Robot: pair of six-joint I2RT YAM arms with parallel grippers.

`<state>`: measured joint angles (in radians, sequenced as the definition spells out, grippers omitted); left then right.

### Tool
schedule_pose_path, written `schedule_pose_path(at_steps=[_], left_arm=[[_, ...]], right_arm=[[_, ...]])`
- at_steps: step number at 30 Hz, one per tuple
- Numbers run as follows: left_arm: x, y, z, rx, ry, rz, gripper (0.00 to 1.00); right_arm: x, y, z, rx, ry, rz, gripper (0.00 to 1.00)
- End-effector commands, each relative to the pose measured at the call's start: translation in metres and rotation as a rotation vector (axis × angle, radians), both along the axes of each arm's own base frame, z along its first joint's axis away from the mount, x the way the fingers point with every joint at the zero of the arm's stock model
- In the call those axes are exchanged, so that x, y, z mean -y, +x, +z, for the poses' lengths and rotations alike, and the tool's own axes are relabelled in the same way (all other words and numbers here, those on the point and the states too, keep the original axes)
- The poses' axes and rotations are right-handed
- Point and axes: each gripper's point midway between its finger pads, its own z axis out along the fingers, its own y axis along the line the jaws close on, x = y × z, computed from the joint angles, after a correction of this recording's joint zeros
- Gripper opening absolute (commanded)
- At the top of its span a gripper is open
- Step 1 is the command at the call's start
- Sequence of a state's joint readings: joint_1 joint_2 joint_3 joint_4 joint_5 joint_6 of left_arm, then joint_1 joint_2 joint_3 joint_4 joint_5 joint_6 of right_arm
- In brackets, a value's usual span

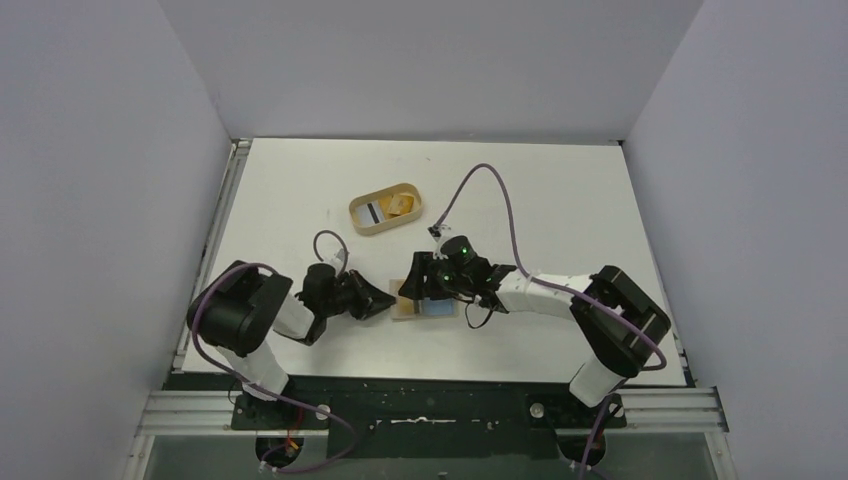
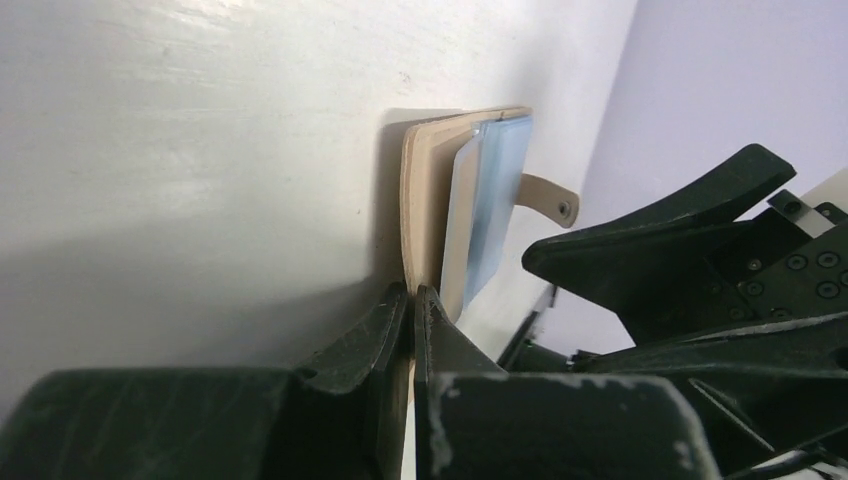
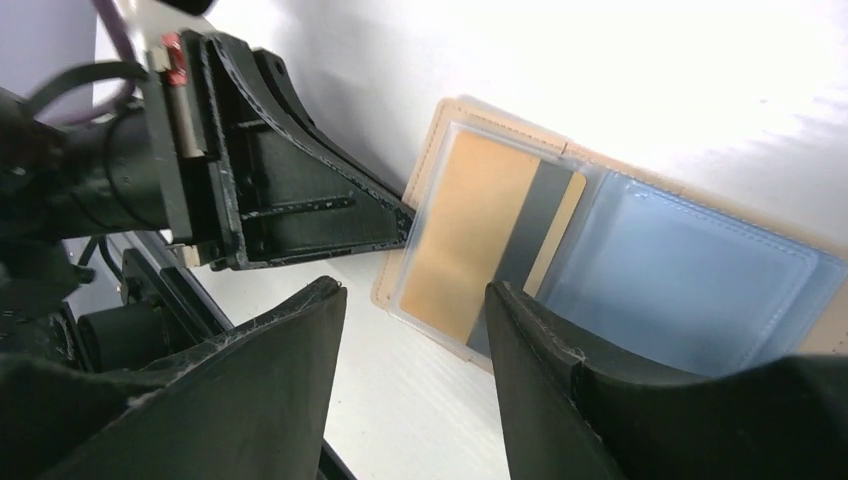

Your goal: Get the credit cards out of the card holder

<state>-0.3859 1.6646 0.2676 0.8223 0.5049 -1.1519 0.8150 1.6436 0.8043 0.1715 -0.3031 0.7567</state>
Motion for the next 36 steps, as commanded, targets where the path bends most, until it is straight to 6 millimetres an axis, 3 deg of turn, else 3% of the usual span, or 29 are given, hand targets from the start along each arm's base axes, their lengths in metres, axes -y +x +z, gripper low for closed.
schedule_pose_path(at_steps=[1,5,15,27,36], left_arm=[[0.019,0.017,0.052,0.103,-0.287,0.015,0.00],[0.026,0.016,0.056,0.097,-0.323,0.008,0.00],[0.032,0.029,0.103,0.162,-0.422,0.013,0.00],[0.032,0.030,0.088,0.132,-0.400,0.020,0.00],[0.033,0.030,0.082,0.117,-0.391,0.019,0.00]], right_arm=[[0.003,0.021,0.025,0.083,0.054,-0.058,0.55],[0.007,0.022,0.020,0.072,0.042,-0.075,0.55],[0.037,0.025,0.011,0.077,-0.001,-0.170,0.55],[0.063,0.035,0.003,0.102,-0.043,-0.279,0.55],[0.060,0.043,-0.003,0.097,-0.033,-0.287,0.55]])
